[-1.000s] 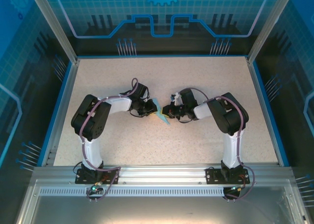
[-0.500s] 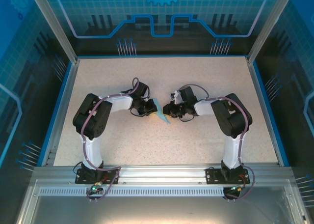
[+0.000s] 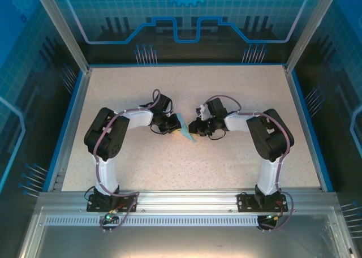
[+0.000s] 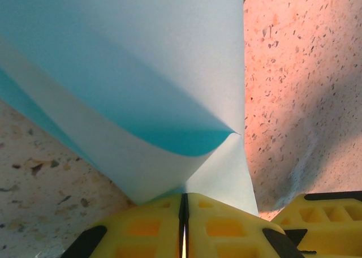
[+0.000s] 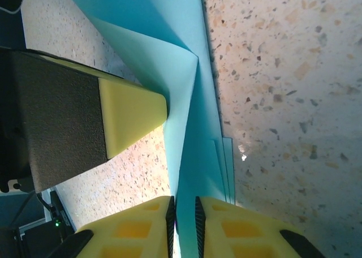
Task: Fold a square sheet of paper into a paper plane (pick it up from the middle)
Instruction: Fold the wing for the fifth time at the center of the table.
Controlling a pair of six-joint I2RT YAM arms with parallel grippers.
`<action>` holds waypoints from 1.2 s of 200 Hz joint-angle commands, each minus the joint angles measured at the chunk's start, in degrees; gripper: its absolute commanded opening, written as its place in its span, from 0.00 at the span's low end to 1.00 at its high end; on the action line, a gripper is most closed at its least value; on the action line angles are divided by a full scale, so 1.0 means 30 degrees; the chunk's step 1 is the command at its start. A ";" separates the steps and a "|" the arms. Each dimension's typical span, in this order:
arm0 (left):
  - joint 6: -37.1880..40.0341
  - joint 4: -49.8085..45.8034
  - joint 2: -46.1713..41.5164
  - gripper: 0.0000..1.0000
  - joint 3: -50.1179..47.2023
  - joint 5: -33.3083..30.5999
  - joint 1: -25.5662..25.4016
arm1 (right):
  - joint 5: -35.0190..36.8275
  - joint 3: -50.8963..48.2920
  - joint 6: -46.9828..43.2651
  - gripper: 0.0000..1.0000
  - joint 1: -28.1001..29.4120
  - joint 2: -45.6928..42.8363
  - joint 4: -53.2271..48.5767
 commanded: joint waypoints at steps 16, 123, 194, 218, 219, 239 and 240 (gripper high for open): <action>0.0333 -0.1169 0.0597 0.13 0.0316 -0.0722 -0.0058 | -0.0354 0.0319 -0.0631 0.18 0.0130 0.0129 -0.1294; 0.0317 -0.1308 0.0572 0.13 0.0768 -0.0635 -0.0037 | -0.0867 0.0500 -0.1541 0.11 0.0331 0.0681 -0.2282; 0.1074 -0.1613 0.0392 0.19 0.1723 -0.0547 -0.0059 | -0.0373 -0.0411 -0.0301 0.04 -0.0306 0.1319 -0.1511; 0.1310 -0.1631 0.0392 0.21 0.2020 -0.0575 -0.0055 | -0.0352 -0.0538 -0.0152 0.03 -0.0337 0.1424 -0.1480; 0.1327 -0.1637 0.0393 0.22 0.2026 -0.0576 -0.0058 | -0.0354 -0.0549 -0.0151 0.03 -0.0334 0.1452 -0.1515; 0.1513 -0.1689 0.0477 0.22 0.2221 -0.0634 -0.0049 | -0.0265 -0.0511 -0.0069 0.03 -0.0388 0.1582 -0.1693; 0.1516 -0.1681 0.0479 0.22 0.2229 -0.0634 -0.0055 | -0.0266 -0.0506 -0.0065 0.03 -0.0389 0.1589 -0.1695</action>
